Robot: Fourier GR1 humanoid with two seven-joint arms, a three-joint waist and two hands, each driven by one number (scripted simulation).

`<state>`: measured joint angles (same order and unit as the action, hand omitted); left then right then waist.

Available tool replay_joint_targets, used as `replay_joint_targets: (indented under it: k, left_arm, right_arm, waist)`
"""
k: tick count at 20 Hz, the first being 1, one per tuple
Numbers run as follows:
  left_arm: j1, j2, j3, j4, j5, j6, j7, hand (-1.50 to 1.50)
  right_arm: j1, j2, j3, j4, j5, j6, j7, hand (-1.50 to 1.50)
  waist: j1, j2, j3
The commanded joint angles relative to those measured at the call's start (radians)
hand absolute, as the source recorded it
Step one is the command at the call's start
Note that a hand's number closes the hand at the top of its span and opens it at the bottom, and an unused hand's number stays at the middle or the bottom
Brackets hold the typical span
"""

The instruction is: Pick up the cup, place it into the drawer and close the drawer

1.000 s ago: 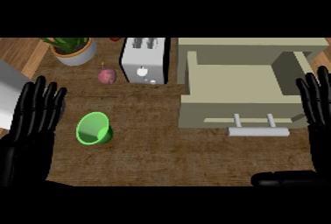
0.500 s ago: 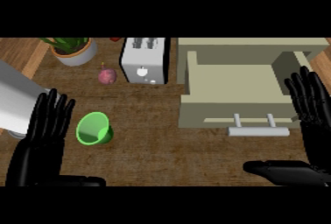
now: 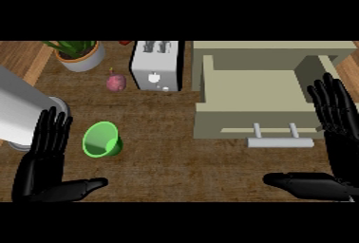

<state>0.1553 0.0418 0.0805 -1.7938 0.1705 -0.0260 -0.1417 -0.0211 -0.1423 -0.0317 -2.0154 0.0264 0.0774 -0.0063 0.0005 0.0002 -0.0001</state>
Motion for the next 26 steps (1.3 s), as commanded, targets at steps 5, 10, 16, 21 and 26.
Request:
replay_joint_targets:
  k: [5,10,16,21,26]
  left_arm:
    - [-0.027,0.001,0.062,0.303,-0.067,0.016,-0.179,-1.50]
    - [-0.125,0.057,0.137,0.542,-0.050,-0.023,-0.277,-1.50]
    - [-0.201,0.088,0.182,0.779,-0.032,-0.073,-0.410,-1.50]
    - [-0.252,0.144,0.224,0.962,-0.038,-0.107,-0.562,-1.50]
    - [-0.323,0.144,0.236,1.181,-0.037,-0.142,-0.736,-1.50]
  right_arm:
    - [-0.074,-0.008,-0.038,0.038,-0.011,0.004,0.025,-1.50]
    - [0.036,0.013,0.003,-0.042,0.000,0.033,0.011,-1.50]
    - [-0.013,-0.003,-0.054,-0.016,-0.036,0.049,0.028,-1.50]
    - [-0.048,-0.009,-0.070,0.037,-0.038,0.064,0.011,-1.50]
    - [-0.075,0.006,-0.063,0.068,-0.019,0.053,0.005,-1.50]
  waist:
    - [0.000,0.001,0.000]
    - [-0.006,0.000,0.000]
    - [-0.005,0.000,0.000]
    - [-0.004,0.001,0.000]
    - [-0.004,0.001,0.000]
